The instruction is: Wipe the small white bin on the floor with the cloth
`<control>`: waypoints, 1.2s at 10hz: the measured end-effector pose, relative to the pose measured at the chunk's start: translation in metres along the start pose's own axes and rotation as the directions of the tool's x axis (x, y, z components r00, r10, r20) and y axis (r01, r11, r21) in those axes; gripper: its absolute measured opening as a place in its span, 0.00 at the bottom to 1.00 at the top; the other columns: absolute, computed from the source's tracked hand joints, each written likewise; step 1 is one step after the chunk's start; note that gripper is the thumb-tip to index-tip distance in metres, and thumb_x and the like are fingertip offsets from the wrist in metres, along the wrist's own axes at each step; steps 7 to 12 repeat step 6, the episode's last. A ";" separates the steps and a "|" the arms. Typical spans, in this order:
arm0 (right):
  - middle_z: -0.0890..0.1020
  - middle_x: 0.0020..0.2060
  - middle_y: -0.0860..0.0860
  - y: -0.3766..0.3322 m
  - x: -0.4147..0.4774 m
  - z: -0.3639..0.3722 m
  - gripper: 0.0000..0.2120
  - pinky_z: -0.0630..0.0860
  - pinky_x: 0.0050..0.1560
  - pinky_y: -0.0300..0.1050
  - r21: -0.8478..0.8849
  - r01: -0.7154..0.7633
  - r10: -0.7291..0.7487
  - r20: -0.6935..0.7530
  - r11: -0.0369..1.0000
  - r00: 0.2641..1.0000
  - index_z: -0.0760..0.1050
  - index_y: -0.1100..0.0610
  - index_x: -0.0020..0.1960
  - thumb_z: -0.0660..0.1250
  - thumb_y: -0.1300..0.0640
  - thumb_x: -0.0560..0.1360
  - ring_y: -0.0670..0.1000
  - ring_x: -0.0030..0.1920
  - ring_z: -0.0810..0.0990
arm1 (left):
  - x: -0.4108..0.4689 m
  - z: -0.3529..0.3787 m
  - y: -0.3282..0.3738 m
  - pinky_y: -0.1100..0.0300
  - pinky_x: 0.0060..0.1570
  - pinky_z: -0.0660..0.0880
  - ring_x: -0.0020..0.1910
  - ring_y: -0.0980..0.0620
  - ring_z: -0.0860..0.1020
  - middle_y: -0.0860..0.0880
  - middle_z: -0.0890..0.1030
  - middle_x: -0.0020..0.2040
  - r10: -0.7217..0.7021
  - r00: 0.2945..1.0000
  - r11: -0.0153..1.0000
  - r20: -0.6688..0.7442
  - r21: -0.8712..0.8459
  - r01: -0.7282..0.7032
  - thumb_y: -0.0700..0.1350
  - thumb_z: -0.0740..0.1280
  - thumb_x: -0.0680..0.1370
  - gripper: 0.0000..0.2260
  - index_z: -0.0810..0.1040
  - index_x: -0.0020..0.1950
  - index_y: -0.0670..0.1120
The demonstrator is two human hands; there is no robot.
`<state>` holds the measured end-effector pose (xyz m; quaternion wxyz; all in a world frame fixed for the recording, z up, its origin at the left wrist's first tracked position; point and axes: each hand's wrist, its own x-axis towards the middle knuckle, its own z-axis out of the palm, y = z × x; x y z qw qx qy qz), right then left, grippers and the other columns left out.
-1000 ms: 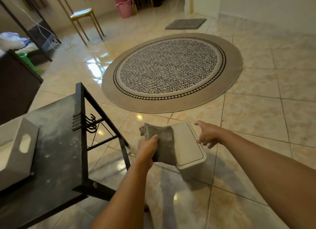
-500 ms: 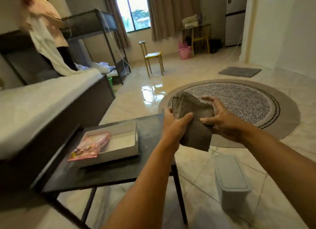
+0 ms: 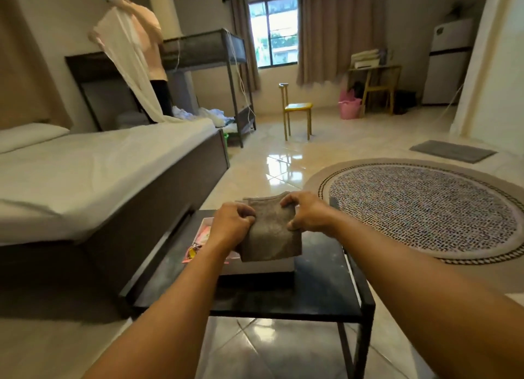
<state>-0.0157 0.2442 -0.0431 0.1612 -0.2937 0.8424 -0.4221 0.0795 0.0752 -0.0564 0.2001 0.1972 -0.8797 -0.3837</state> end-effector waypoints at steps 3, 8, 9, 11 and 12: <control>0.73 0.62 0.53 0.021 0.042 0.037 0.20 0.71 0.50 0.42 -0.609 0.063 -0.125 -0.060 0.791 0.990 0.76 0.51 0.66 0.69 0.58 0.74 0.54 0.60 0.71 | 0.045 0.029 -0.034 0.52 0.56 0.78 0.54 0.45 0.78 0.43 0.80 0.57 -0.007 0.994 0.905 0.110 0.424 -0.041 0.39 0.72 0.75 0.06 0.85 0.51 0.46; 0.67 0.74 0.51 0.019 0.020 0.007 0.21 0.61 0.71 0.60 -0.525 0.132 -0.143 0.019 0.841 0.990 0.73 0.44 0.70 0.65 0.43 0.78 0.56 0.73 0.64 | 0.029 0.041 -0.014 0.53 0.57 0.73 0.55 0.46 0.80 0.49 0.85 0.52 0.004 0.879 0.676 0.477 0.646 -0.354 0.53 0.66 0.79 0.12 0.86 0.54 0.49; 0.67 0.74 0.51 0.019 0.020 0.007 0.21 0.61 0.71 0.60 -0.525 0.132 -0.143 0.019 0.841 0.990 0.73 0.44 0.70 0.65 0.43 0.78 0.56 0.73 0.64 | 0.029 0.041 -0.014 0.53 0.57 0.73 0.55 0.46 0.80 0.49 0.85 0.52 0.004 0.879 0.676 0.477 0.646 -0.354 0.53 0.66 0.79 0.12 0.86 0.54 0.49; 0.67 0.74 0.51 0.019 0.020 0.007 0.21 0.61 0.71 0.60 -0.525 0.132 -0.143 0.019 0.841 0.990 0.73 0.44 0.70 0.65 0.43 0.78 0.56 0.73 0.64 | 0.029 0.041 -0.014 0.53 0.57 0.73 0.55 0.46 0.80 0.49 0.85 0.52 0.004 0.879 0.676 0.477 0.646 -0.354 0.53 0.66 0.79 0.12 0.86 0.54 0.49; 0.67 0.74 0.51 0.019 0.020 0.007 0.21 0.61 0.71 0.60 -0.525 0.132 -0.143 0.019 0.841 0.990 0.73 0.44 0.70 0.65 0.43 0.78 0.56 0.73 0.64 | 0.029 0.041 -0.014 0.53 0.57 0.73 0.55 0.46 0.80 0.49 0.85 0.52 0.004 0.879 0.676 0.477 0.646 -0.354 0.53 0.66 0.79 0.12 0.86 0.54 0.49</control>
